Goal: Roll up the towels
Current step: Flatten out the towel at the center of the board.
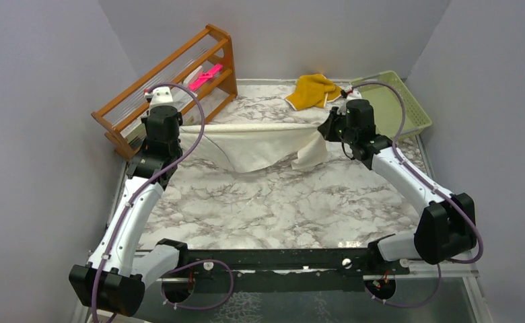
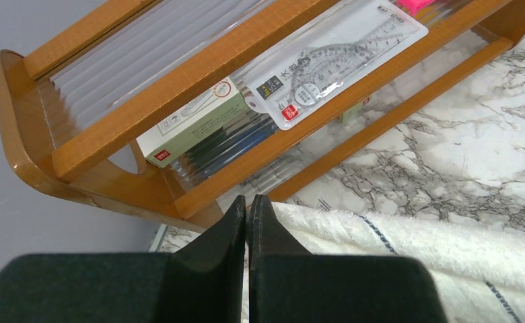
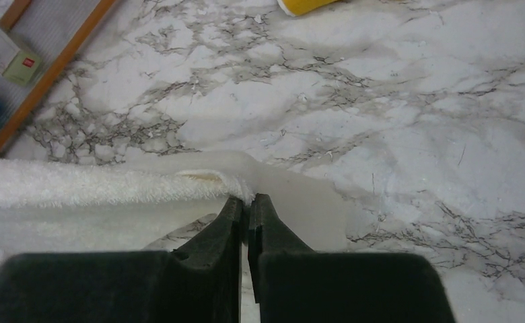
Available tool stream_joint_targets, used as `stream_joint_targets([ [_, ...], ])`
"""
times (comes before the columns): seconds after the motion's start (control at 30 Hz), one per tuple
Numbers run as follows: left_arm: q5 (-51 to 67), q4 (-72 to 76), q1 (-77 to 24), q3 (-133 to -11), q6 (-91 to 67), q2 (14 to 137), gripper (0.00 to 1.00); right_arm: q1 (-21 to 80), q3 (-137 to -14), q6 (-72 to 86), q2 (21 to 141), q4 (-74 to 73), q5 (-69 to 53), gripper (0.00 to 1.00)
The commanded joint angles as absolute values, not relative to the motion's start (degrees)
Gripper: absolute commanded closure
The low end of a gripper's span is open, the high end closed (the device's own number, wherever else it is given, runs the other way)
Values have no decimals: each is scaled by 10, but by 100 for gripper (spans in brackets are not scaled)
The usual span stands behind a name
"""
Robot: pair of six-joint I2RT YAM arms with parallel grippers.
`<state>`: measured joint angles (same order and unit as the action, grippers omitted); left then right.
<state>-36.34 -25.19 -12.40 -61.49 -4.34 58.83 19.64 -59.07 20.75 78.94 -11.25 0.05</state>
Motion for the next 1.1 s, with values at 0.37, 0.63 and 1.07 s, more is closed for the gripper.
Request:
stream_joint_targets([
  [0.37, -384, -278, -74, -648, -27, 583, 100, 132, -516, 274, 719, -30, 2, 98],
  [0.63, -374, -280, -71, -653, -30, 588, 100, 132, -518, 274, 730, -19, -40, 93],
  [1.07, -347, -279, -69, -658, -38, 590, 100, 132, -513, 272, 734, 9, -104, 99],
])
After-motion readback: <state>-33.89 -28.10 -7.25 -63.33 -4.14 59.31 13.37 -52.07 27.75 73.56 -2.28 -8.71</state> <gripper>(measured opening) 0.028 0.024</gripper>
